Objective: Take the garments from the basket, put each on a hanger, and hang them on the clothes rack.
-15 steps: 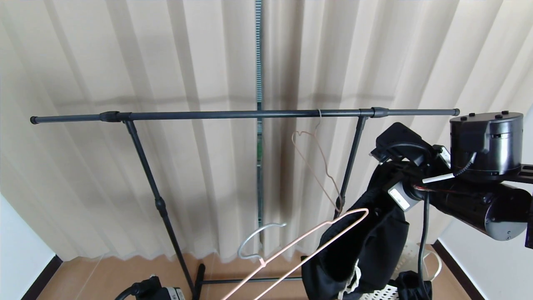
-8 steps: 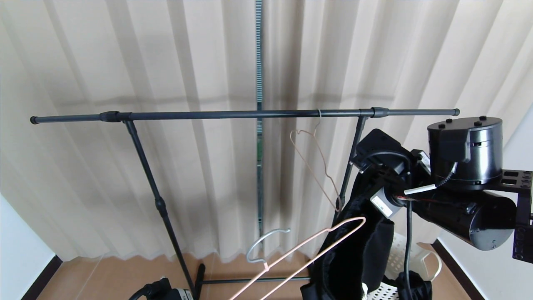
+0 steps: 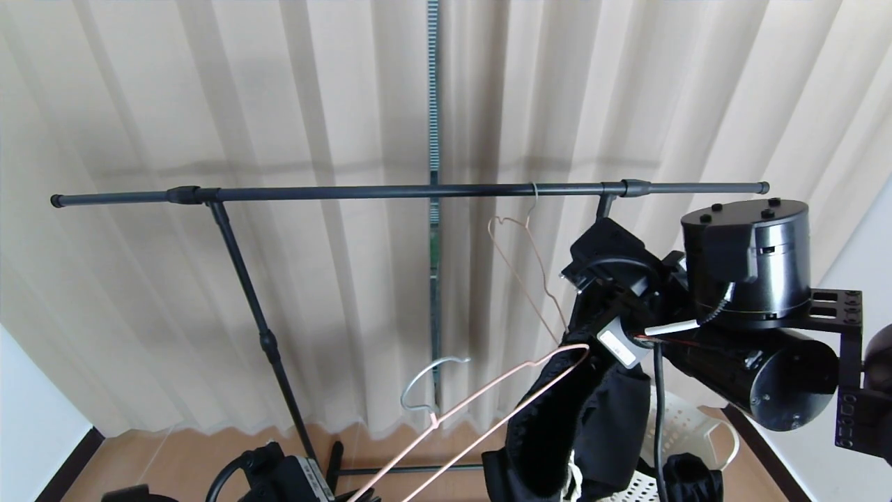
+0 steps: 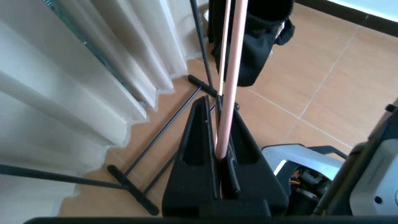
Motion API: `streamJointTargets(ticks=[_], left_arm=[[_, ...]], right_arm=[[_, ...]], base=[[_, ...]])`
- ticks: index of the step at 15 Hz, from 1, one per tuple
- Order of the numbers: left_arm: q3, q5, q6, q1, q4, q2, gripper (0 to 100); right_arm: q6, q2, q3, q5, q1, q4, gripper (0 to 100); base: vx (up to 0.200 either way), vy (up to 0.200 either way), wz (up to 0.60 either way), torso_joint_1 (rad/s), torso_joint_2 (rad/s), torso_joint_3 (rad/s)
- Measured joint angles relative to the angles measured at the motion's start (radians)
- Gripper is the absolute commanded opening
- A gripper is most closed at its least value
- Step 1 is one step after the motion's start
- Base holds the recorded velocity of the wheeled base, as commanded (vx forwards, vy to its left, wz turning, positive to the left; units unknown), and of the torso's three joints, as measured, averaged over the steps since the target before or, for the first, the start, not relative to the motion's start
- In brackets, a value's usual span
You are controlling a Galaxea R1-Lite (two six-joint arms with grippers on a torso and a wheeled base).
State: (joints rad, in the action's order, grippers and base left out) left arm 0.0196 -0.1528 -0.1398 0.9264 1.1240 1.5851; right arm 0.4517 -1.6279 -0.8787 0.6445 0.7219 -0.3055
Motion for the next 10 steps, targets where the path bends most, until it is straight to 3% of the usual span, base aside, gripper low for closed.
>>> streamJointTargets(ticks=[10], left_arm=[[0.019,-0.002,0.000,-0.036,0.000,0.020,0]], right_arm=[[-0.041,-0.098,-0.078,0.034,0.103,0.001,0]], base=[[0.000,0.000,0.00,0.000,0.00,0.000]])
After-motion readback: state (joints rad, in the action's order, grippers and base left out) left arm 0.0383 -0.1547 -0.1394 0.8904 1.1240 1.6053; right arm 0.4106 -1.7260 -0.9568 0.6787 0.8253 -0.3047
